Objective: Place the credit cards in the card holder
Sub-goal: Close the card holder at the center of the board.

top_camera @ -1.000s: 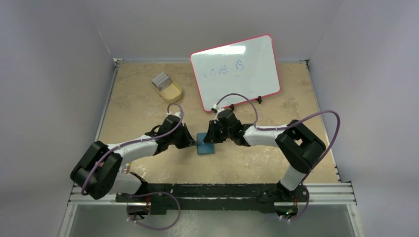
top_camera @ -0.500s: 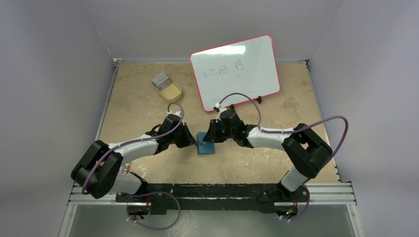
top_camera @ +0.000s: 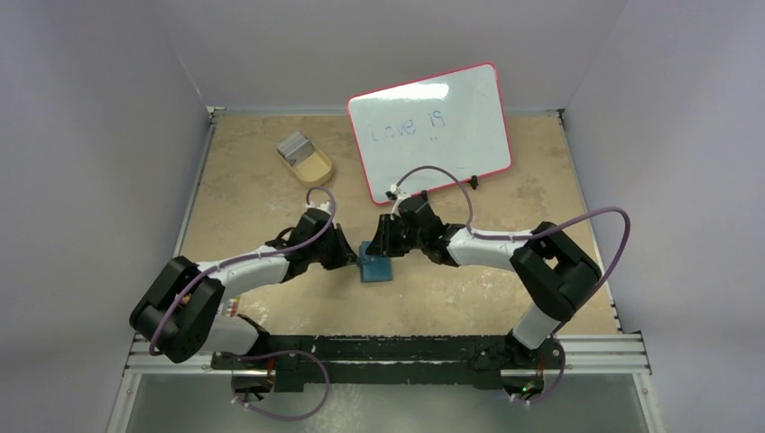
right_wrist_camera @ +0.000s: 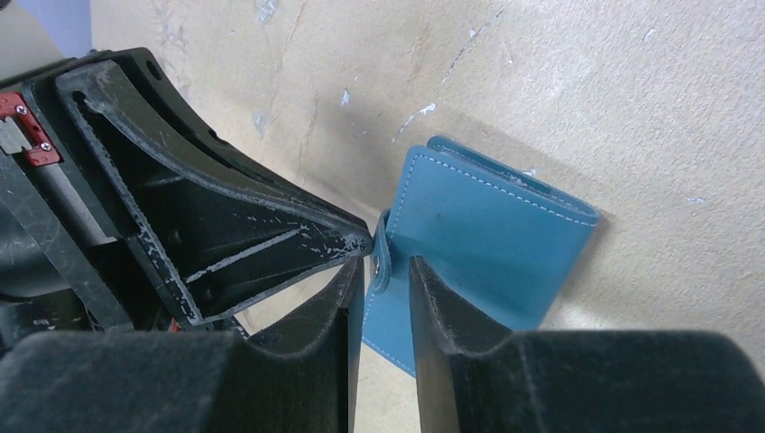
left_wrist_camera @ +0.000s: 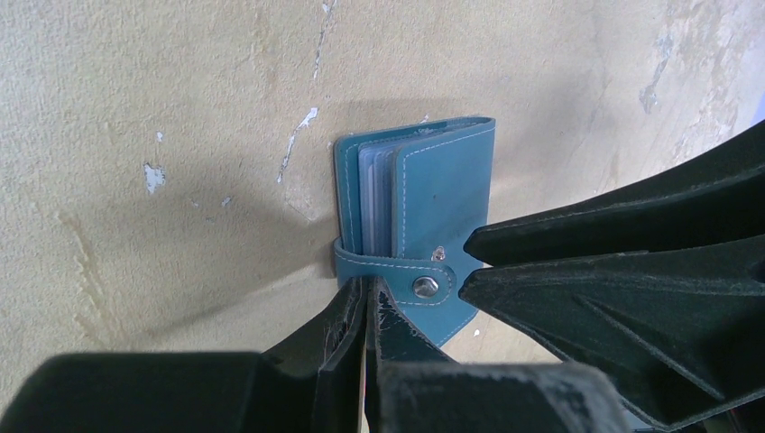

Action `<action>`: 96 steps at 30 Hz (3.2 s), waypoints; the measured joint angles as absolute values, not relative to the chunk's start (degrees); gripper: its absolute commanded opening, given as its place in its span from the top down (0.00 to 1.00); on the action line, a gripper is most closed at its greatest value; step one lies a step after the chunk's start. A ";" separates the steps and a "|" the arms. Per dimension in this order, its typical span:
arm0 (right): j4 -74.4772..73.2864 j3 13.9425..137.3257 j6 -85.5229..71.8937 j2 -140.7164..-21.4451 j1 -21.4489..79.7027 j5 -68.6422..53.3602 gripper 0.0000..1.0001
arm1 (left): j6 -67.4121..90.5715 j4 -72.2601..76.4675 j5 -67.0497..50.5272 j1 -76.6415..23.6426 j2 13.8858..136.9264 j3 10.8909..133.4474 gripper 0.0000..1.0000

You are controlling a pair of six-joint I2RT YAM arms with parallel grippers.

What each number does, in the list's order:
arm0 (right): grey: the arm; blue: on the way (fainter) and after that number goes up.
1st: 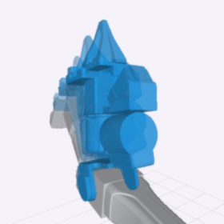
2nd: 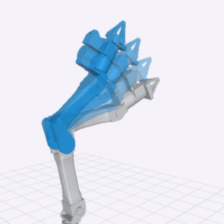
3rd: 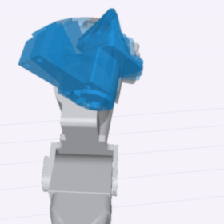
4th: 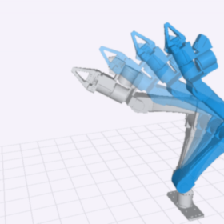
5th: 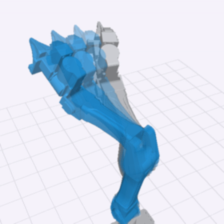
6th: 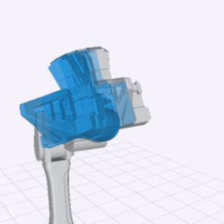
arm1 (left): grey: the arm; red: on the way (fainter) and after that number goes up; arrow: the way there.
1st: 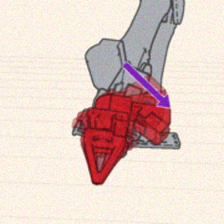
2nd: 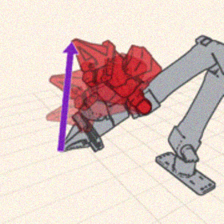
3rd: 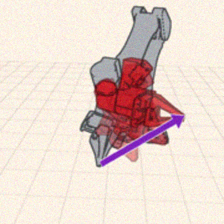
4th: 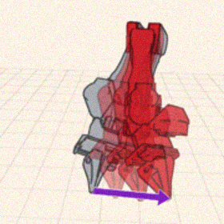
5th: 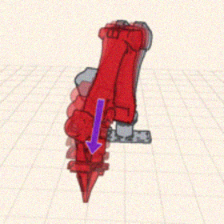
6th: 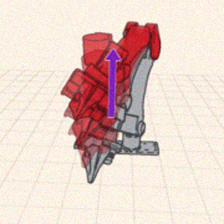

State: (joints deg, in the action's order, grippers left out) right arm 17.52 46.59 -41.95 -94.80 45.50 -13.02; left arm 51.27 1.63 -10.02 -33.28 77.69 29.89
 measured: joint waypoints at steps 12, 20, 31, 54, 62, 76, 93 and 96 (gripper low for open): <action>17.47 47.05 -41.91 -96.86 45.50 -13.52 0.78 | 51.29 2.11 -10.02 -33.28 77.76 29.89 1.00; 17.50 47.05 -41.89 -97.14 45.54 -14.70 0.80 | 51.33 2.09 -10.02 -33.30 77.78 29.89 1.00; 17.50 47.05 -41.89 -97.14 45.76 -15.18 0.86 | 51.40 2.11 -10.02 -33.39 77.78 29.89 1.00; 17.52 47.05 -41.32 -96.97 45.87 -15.51 1.00 | 52.40 1.17 -6.13 -33.12 78.67 36.05 0.78; 16.95 47.05 -40.82 -96.12 45.87 -14.46 1.00 | 49.82 0.97 -5.72 -33.12 85.10 37.82 0.78; 14.46 47.05 -39.33 -95.46 45.87 -12.97 1.00 | 47.97 -0.45 -5.41 -33.12 87.37 38.81 0.82; 13.10 47.05 -38.52 -95.50 45.87 -11.09 1.00 | 47.29 -0.99 -5.10 -33.12 87.44 38.89 0.82; 13.13 47.05 -38.33 -95.64 45.87 -10.59 1.00 | 47.27 -0.99 -5.10 -33.12 87.44 38.89 0.82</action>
State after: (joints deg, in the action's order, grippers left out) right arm 13.13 47.05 -38.33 -95.64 45.87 -10.59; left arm 47.27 -0.99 -5.10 -33.12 87.44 38.89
